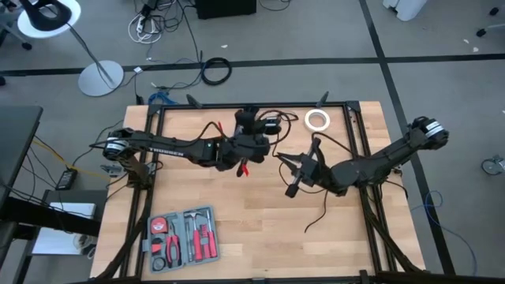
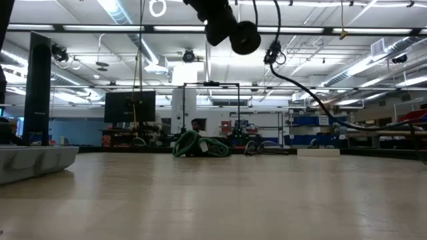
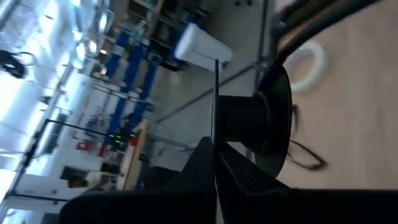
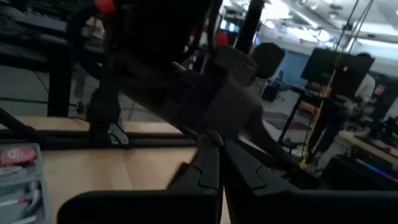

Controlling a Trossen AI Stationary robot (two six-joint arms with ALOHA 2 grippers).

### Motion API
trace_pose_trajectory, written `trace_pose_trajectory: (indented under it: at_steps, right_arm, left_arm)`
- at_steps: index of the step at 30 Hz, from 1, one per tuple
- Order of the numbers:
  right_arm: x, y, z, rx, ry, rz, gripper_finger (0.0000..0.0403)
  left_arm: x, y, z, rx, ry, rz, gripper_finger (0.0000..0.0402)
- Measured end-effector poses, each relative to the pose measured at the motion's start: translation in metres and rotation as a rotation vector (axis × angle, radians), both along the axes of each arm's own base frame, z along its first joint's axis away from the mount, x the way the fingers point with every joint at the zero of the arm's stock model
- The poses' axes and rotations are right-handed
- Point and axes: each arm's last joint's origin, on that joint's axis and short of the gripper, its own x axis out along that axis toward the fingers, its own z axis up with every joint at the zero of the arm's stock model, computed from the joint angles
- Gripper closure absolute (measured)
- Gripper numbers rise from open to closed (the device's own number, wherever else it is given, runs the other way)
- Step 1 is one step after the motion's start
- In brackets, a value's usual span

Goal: Coil cords
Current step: Coil the black wire into a spool

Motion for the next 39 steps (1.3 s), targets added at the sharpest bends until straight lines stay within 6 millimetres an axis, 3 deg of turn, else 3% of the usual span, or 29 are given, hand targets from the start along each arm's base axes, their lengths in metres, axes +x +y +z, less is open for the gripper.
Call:
trace_pose_trajectory:
  at_steps: [9, 19, 29, 39]
  right_arm:
    - [0.011, 0.012, -0.004, -0.044, -0.039, 0.109, 0.0401]
    - [0.005, 0.026, -0.010, -0.088, 0.025, 0.138, 0.0401]
    - [-0.022, 0.044, 0.005, -0.124, 0.018, 0.123, 0.0401]
    - [-0.017, 0.032, 0.012, -0.182, 0.002, 0.080, 0.0402]
  left_arm:
    - [0.004, -0.010, 0.021, 0.038, -0.188, -0.027, 0.0402]
    - [0.005, -0.033, 0.030, -0.016, -0.330, -0.185, 0.0402]
    - [0.005, -0.044, 0.036, -0.043, -0.405, -0.249, 0.0402]
    - [0.005, -0.048, 0.040, -0.085, -0.483, -0.316, 0.0402]
